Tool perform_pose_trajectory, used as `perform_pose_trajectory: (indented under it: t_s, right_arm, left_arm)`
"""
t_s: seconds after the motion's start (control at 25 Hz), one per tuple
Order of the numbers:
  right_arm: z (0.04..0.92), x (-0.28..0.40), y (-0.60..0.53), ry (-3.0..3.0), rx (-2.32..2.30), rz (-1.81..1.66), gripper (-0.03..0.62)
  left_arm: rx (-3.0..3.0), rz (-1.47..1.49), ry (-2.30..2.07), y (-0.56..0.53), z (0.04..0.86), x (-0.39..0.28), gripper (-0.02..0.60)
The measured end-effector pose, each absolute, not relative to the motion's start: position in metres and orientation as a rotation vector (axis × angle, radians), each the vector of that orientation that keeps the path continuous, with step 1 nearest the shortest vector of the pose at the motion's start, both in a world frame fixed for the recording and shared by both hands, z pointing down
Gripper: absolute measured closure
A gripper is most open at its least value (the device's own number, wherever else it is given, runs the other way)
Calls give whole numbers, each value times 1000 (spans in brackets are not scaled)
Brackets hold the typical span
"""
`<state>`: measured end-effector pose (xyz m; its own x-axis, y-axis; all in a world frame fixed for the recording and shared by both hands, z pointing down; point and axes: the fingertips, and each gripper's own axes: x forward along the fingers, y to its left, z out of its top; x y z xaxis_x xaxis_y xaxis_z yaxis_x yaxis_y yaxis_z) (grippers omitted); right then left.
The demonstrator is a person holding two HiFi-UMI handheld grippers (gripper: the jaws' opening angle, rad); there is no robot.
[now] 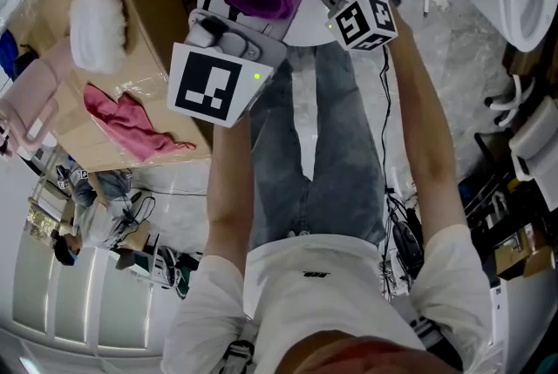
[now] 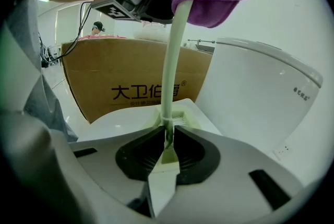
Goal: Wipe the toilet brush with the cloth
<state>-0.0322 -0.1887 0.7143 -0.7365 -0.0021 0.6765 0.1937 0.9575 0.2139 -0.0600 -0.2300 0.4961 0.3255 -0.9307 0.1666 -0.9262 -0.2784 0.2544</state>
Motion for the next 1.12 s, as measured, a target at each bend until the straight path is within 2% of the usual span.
perform_pose_trajectory:
  t_s: [0.32,1.12]
  right_arm:
    - [715,-32,-187,-2385,-136,-347,542]
    - [714,-32,-188,-2410,-138,-338,543]
  left_arm:
    - [2259,91,-1648,-223,541,-49,494]
    - [2182,270,-1575,-222,648,-30,495]
